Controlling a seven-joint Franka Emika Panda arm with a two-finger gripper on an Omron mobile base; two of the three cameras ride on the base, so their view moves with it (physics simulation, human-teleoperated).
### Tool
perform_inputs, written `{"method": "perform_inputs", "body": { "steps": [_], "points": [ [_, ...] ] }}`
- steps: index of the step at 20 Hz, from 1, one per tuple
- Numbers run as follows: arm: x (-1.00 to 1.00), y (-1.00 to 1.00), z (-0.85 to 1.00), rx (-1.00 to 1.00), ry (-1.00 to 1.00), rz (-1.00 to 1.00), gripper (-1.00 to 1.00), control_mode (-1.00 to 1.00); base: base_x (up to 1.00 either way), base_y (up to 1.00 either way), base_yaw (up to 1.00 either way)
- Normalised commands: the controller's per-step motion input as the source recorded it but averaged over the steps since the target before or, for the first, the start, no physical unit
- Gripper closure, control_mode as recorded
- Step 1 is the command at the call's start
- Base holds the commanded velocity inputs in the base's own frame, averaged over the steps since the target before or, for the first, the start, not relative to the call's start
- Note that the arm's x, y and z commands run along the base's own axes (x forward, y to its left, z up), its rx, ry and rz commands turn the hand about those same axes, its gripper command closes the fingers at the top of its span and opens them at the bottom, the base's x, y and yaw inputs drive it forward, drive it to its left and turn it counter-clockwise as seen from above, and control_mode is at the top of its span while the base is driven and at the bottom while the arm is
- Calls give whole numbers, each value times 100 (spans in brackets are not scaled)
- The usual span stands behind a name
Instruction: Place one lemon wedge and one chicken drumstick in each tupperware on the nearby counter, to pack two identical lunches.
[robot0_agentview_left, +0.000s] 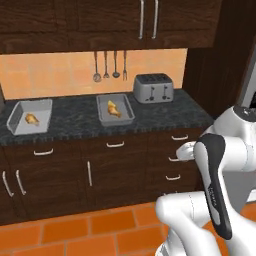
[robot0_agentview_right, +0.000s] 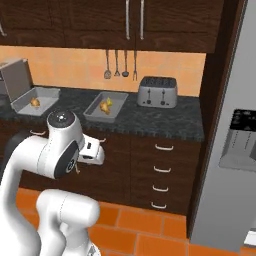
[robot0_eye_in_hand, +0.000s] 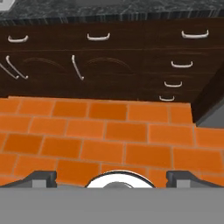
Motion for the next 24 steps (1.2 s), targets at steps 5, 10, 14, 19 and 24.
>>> {"method": "perform_inputs", "body": {
  "steps": [5,10,14,19,24],
  "points": [
    [0,0,0,0,0,0,-100,100,-20,-100,-13],
    [0,0,0,0,0,0,-100,100,0,-100,-34],
    [0,0,0,0,0,0,-100,100,6,-100,-55],
    [0,0,0,0,0,0,-100,100,1,-100,-49],
    [0,0,0,0,0,0,-100,100,12,-100,-40]
  ]
}}
